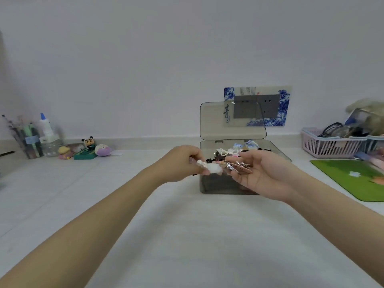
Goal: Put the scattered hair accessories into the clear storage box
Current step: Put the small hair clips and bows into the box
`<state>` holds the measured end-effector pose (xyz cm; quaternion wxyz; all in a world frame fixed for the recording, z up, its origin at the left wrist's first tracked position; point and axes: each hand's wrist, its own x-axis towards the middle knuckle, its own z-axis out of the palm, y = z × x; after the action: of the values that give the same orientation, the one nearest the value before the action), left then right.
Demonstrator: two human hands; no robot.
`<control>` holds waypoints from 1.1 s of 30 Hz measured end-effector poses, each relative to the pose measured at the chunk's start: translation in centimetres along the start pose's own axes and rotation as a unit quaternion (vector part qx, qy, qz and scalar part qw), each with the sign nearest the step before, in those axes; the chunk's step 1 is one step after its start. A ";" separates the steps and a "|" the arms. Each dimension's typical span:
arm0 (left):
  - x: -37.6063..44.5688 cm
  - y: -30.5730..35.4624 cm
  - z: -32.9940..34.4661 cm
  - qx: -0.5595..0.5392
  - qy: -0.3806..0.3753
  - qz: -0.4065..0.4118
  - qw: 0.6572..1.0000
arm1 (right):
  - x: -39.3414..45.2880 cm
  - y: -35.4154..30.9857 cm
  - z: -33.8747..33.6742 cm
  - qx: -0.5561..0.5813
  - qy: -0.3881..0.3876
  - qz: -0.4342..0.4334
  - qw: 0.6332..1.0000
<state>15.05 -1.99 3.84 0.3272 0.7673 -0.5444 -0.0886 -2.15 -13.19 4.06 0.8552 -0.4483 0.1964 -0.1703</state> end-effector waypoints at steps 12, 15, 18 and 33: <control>12.4 3.2 3.4 0.045 -0.041 0.015 0.998 | 7.3 -8.2 -5.1 -0.120 0.116 -0.051 0.985; 13.7 2.3 4.8 0.055 -0.048 -0.001 0.997 | 8.9 -8.3 -6.5 -0.138 0.134 -0.052 0.980; 14.5 1.7 5.9 0.062 -0.066 -0.009 0.996 | 10.0 -8.2 -7.9 -0.145 0.141 -0.054 0.978; 15.5 1.8 5.3 0.038 -0.096 -0.040 0.994 | 11.8 -8.7 -9.7 -0.286 0.145 -0.023 0.947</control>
<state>17.11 -18.39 4.24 0.2405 0.7883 -0.5450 -0.1541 2.33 -30.16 4.11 0.6494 -0.6488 0.3481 -0.1903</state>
